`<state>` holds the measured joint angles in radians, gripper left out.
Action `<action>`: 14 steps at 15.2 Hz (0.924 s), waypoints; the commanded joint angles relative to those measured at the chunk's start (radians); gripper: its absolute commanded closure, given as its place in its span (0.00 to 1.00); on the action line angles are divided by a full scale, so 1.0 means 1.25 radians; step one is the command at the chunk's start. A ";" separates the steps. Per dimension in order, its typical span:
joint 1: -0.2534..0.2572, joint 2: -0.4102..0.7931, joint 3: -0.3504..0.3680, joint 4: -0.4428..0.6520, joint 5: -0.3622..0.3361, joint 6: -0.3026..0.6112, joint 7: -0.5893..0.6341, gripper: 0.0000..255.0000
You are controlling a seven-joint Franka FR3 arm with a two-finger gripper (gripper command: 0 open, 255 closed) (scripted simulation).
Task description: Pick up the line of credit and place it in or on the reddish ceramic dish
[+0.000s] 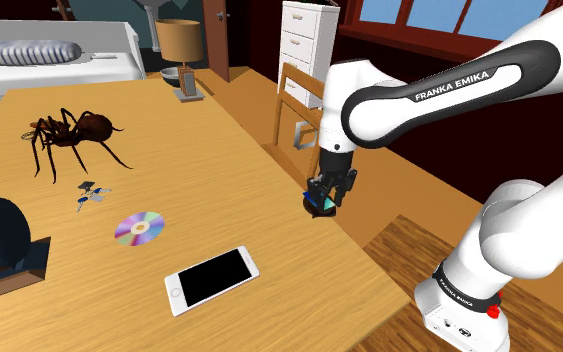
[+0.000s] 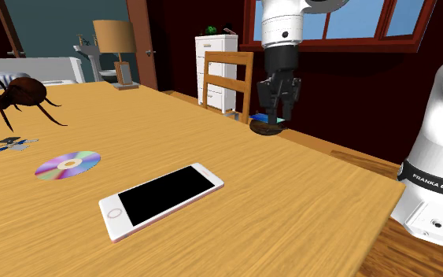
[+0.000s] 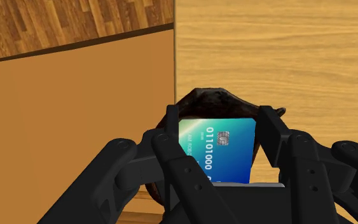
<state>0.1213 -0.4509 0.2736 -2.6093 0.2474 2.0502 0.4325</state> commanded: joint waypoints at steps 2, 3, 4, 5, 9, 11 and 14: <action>0.000 0.000 0.000 0.000 0.000 0.000 0.000 0.00; 0.000 0.000 0.000 0.000 0.000 0.000 0.000 0.00; 0.000 0.000 0.000 0.000 0.000 0.000 0.000 0.00; 0.000 0.000 0.000 0.000 0.000 0.000 0.000 0.00; -0.007 -0.026 -0.015 0.063 -0.013 -0.089 0.002 0.00; -0.008 -0.031 -0.018 0.080 -0.016 -0.111 0.003 0.00; -0.008 -0.031 -0.018 0.080 -0.016 -0.111 0.003 0.00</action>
<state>0.1112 -0.4889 0.2508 -2.5100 0.2273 1.9128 0.4359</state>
